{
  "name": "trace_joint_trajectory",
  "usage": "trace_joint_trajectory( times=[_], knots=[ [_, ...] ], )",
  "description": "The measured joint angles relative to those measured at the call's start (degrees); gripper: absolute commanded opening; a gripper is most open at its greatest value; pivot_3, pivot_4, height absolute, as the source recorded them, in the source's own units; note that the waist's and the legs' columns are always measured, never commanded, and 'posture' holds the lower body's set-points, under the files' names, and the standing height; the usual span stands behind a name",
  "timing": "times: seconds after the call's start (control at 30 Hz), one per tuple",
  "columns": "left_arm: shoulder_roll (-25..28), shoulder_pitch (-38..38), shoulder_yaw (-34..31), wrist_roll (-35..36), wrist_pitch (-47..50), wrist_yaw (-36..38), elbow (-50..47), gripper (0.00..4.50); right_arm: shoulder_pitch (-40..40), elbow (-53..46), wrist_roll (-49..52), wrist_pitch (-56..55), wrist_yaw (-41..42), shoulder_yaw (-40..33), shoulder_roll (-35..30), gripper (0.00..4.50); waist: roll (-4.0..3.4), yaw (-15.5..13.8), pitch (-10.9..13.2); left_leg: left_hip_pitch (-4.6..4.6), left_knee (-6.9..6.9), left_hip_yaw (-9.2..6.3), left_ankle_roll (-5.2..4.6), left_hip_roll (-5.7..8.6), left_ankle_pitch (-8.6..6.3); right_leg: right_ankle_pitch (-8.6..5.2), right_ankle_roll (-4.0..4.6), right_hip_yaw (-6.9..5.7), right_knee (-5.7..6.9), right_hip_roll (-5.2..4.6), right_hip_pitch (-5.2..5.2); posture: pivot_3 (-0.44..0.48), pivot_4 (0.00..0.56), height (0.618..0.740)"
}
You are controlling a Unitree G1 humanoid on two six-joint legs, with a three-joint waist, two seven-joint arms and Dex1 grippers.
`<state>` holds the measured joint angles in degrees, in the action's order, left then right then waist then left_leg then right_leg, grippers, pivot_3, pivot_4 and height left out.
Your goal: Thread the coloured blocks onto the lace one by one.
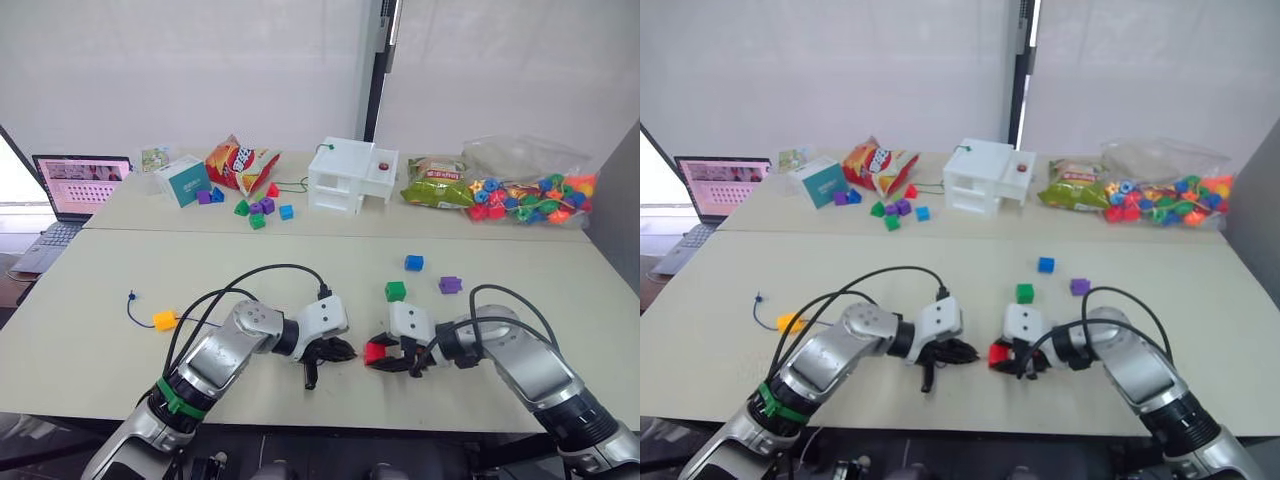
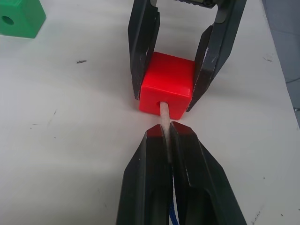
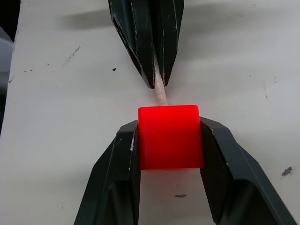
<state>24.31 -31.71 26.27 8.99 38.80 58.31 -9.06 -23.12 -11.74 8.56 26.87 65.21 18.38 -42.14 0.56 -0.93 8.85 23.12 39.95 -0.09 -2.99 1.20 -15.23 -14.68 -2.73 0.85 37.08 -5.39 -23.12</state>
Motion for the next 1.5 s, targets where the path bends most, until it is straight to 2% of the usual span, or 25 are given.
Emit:
trace_joint_trajectory(
  times=[0.43,1.07,1.23,1.5],
  knots=[
    [-0.66,-0.18,-0.42,-0.05,-0.16,0.54,1.17,0.0,1.28,-1.46,-0.66,1.68,-1.25,-1.2,0.63,1.18,0.0,0.08,0.0,-0.03,0.05,0.0,0.0,-0.01,0.0,0.02,-0.02,0.02,0.01,0.01,0.04,0.0,0.15,0.74],
    [0.01,0.17,-0.07,-2.0,-5.58,2.07,2.33,0.0,1.4,-2.5,-1.0,3.51,-0.88,-1.08,0.48,1.18,0.0,0.19,0.0,-0.02,-0.01,-0.01,0.0,-0.01,0.0,0.01,-0.02,0.02,-0.01,0.01,0.0,0.0,0.15,0.74],
    [0.38,0.21,-0.38,-1.69,-6.39,2.9,2.27,1.68,1.67,-3.03,-0.95,3.17,-1.49,-1.17,0.43,1.18,0.0,0.29,0.0,-0.01,-0.06,0.0,0.0,-0.03,0.0,0.01,-0.02,0.03,-0.02,0.04,-0.04,0.0,0.15,0.74],
    [2.64,0.21,-0.54,-0.4,-6.08,3.71,1.57,1.68,1.9,-3.35,-0.87,3.15,-1.76,-1.15,0.42,1.18,0.0,0.33,0.0,0.0,-0.09,0.0,0.0,-0.04,0.0,0.01,-0.02,0.03,-0.03,0.04,-0.06,0.0,0.15,0.74]
  ],
)
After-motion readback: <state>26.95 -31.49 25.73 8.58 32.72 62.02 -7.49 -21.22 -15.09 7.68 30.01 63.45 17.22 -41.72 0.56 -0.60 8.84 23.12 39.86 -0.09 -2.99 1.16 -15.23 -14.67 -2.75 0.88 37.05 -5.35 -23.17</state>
